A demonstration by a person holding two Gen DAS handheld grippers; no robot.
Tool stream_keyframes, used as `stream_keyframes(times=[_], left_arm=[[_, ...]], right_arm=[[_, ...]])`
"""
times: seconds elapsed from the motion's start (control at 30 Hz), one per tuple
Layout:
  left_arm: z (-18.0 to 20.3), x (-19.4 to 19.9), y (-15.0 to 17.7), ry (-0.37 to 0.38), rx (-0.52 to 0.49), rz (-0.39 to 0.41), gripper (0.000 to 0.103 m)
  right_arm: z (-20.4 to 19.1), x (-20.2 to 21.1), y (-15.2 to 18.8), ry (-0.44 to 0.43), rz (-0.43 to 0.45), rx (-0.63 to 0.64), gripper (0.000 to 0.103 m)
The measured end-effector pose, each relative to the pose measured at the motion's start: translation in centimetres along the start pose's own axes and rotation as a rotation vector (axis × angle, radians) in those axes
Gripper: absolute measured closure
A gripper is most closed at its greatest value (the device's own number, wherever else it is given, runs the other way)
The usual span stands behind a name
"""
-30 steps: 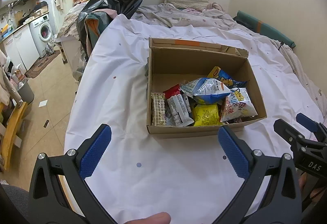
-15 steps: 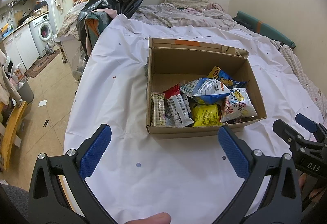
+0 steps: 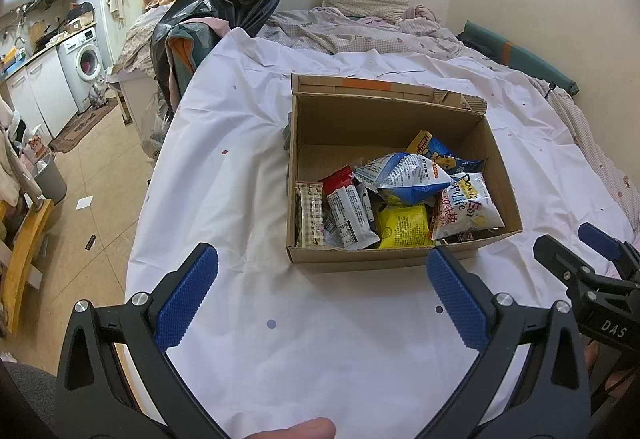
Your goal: Organize snacks
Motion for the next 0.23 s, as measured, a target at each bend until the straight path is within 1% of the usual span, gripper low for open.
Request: stream_keyframes(times=[0.23], left_arm=[[0.05,-0.02,0.17,-0.002,-0.001,0.0,0.0]], right_arm=[[-0.25,-0.46,0.28,-0.004,-0.001,0.005,0.0]])
Point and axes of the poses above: each gripper's, at about its wrist camera, not at the fingertips, and x roughly against the way its jaws point, z to its right, y to its underside, the point moved 1 cm from there along -x, roughly the way its jaws point, and after that the axes turned 4 degrees about z, right-handed, at the moved point
